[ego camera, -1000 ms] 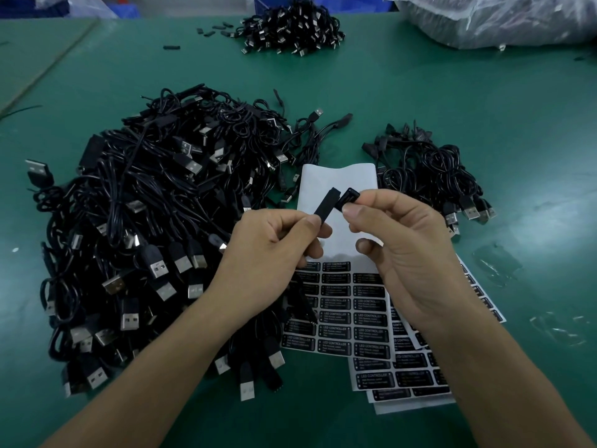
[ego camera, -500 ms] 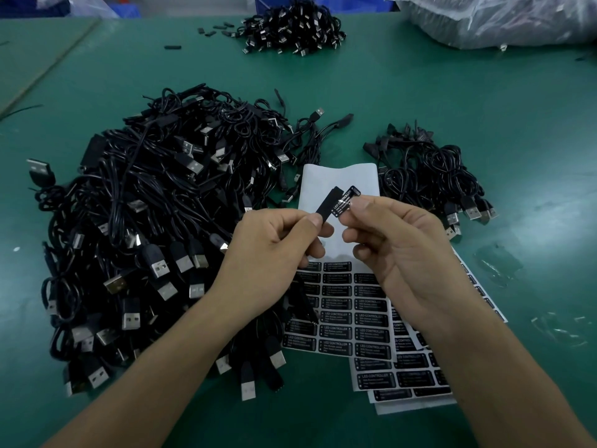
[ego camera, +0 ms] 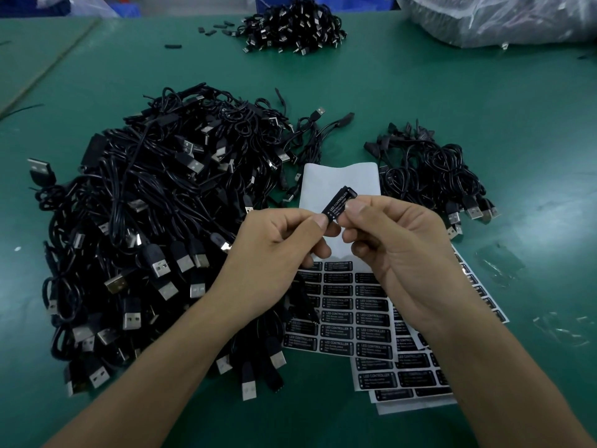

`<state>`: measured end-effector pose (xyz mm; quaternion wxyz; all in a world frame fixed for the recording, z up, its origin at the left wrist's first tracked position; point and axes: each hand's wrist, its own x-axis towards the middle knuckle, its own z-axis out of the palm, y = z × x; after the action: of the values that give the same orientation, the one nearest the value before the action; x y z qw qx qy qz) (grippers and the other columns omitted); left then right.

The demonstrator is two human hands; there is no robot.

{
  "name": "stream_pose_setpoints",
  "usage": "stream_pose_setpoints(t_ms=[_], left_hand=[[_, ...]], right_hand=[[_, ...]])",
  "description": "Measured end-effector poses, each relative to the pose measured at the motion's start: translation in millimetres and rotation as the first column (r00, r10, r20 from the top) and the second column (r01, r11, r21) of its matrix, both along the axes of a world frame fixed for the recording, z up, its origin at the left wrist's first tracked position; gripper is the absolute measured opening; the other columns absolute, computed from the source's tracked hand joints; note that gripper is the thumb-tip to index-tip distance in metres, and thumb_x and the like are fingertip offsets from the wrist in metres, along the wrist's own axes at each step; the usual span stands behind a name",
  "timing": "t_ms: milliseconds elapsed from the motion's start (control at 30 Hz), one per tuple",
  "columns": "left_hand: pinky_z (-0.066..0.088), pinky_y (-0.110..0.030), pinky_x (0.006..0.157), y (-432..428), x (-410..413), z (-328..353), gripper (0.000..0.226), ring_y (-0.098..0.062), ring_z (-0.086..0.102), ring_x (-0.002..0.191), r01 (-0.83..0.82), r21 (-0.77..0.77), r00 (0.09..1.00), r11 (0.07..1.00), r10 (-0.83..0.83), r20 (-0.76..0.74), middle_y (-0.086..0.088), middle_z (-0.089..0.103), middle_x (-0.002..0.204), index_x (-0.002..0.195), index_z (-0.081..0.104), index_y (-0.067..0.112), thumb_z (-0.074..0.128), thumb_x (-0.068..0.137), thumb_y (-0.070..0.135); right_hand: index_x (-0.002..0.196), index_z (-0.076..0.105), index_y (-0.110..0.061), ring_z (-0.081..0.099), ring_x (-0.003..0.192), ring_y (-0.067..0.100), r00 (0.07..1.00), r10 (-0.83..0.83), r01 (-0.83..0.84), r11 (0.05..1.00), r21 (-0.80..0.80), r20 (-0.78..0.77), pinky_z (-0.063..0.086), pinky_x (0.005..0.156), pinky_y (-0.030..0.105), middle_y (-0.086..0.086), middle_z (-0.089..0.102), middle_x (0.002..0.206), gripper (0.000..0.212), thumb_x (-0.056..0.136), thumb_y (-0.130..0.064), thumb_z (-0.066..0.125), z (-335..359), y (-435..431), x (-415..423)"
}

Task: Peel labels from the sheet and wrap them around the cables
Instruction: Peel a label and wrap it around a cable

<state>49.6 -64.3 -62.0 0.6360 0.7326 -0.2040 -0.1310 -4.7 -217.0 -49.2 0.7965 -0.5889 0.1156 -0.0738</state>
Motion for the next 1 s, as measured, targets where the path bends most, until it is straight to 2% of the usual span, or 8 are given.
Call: stream_pose_setpoints(t_ms=[100, 167, 267, 500, 600, 733, 1000], left_hand=[[0.04, -0.007, 0.053, 1.0, -0.1, 1.2, 0.03, 0.001, 0.055, 0.055, 0.026, 0.012, 1.0, 1.0, -0.026, -0.006, 0.008, 0.07, 0.065, 0.079, 0.075, 0.029, 0.057, 0.101, 0.02], [0.041, -0.007, 0.054, 1.3, -0.7, 2.3, 0.026, 0.002, 0.056, 0.056, 0.041, 0.008, 0.999, 0.999, -0.041, -0.016, 0.008, 0.07, 0.066, 0.08, 0.076, 0.03, 0.057, 0.098, 0.024], [0.042, -0.009, 0.055, 1.2, -1.0, 2.4, 0.025, 0.001, 0.056, 0.057, 0.054, 0.003, 0.998, 0.999, -0.054, -0.02, 0.008, 0.07, 0.067, 0.08, 0.076, 0.031, 0.055, 0.093, 0.028], [0.044, -0.011, 0.057, 0.7, -0.4, 0.5, 0.024, 0.001, 0.057, 0.058, 0.055, -0.008, 0.998, 0.998, -0.055, -0.004, 0.009, 0.069, 0.064, 0.079, 0.076, 0.031, 0.056, 0.091, 0.029], [0.043, -0.008, 0.056, 1.0, -1.3, 1.4, 0.022, 0.003, 0.058, 0.057, 0.057, -0.01, 0.998, 0.998, -0.057, 0.013, 0.01, 0.069, 0.063, 0.081, 0.075, 0.03, 0.058, 0.093, 0.025], [0.043, -0.007, 0.054, 1.4, -2.0, 3.0, 0.031, 0.005, 0.059, 0.056, 0.045, 0.01, 0.998, 0.999, -0.045, 0.036, 0.01, 0.07, 0.063, 0.081, 0.075, 0.029, 0.059, 0.1, 0.01], [0.044, -0.007, 0.054, 0.5, -4.4, 6.0, 0.025, 0.004, 0.061, 0.056, 0.034, 0.01, 0.999, 0.999, -0.034, 0.02, 0.008, 0.072, 0.063, 0.085, 0.076, 0.023, 0.06, 0.098, 0.009]], right_hand=[[0.072, 0.078, -0.017, 0.059, 0.068, 0.011, 1.0, -0.007, 0.007, 1.0, -0.022, -0.002, 0.047, 0.063, 0.021, 0.006, 0.072, 0.076, 0.011, 0.073, -0.027, 0.073, -0.4, 0.1, 0.1], [0.073, 0.078, -0.017, 0.06, 0.068, 0.011, 1.0, -0.019, 0.019, 0.998, -0.056, 0.006, 0.046, 0.064, 0.023, 0.006, 0.072, 0.075, 0.009, 0.079, -0.021, 0.073, -1.0, 0.1, 0.1], [0.074, 0.077, -0.017, 0.06, 0.068, 0.011, 0.999, -0.043, 0.046, 0.993, -0.112, 0.032, 0.046, 0.064, 0.024, 0.007, 0.072, 0.074, 0.017, 0.089, -0.013, 0.07, -2.0, 0.2, 0.3], [0.076, 0.076, -0.016, 0.059, 0.067, 0.01, 0.998, -0.049, 0.056, 0.986, -0.157, 0.05, 0.046, 0.062, 0.023, 0.006, 0.072, 0.073, 0.015, 0.09, -0.016, 0.069, -3.0, 1.3, -0.3], [0.077, 0.075, -0.015, 0.059, 0.066, 0.01, 0.997, -0.064, 0.071, 0.981, -0.178, 0.045, 0.045, 0.062, 0.024, 0.005, 0.071, 0.072, 0.015, 0.09, -0.015, 0.069, -3.3, 1.4, -0.7], [0.078, 0.075, -0.013, 0.058, 0.065, 0.01, 0.995, -0.082, 0.091, 0.977, -0.191, 0.054, 0.046, 0.061, 0.023, 0.004, 0.071, 0.071, 0.012, 0.089, -0.015, 0.07, -3.4, 1.7, -1.1], [0.078, 0.074, -0.011, 0.059, 0.062, 0.007, 0.99, -0.124, 0.136, 0.965, -0.223, 0.069, 0.047, 0.057, 0.019, 0.001, 0.07, 0.068, 0.011, 0.089, -0.013, 0.07, -4.1, 3.2, -0.9]])
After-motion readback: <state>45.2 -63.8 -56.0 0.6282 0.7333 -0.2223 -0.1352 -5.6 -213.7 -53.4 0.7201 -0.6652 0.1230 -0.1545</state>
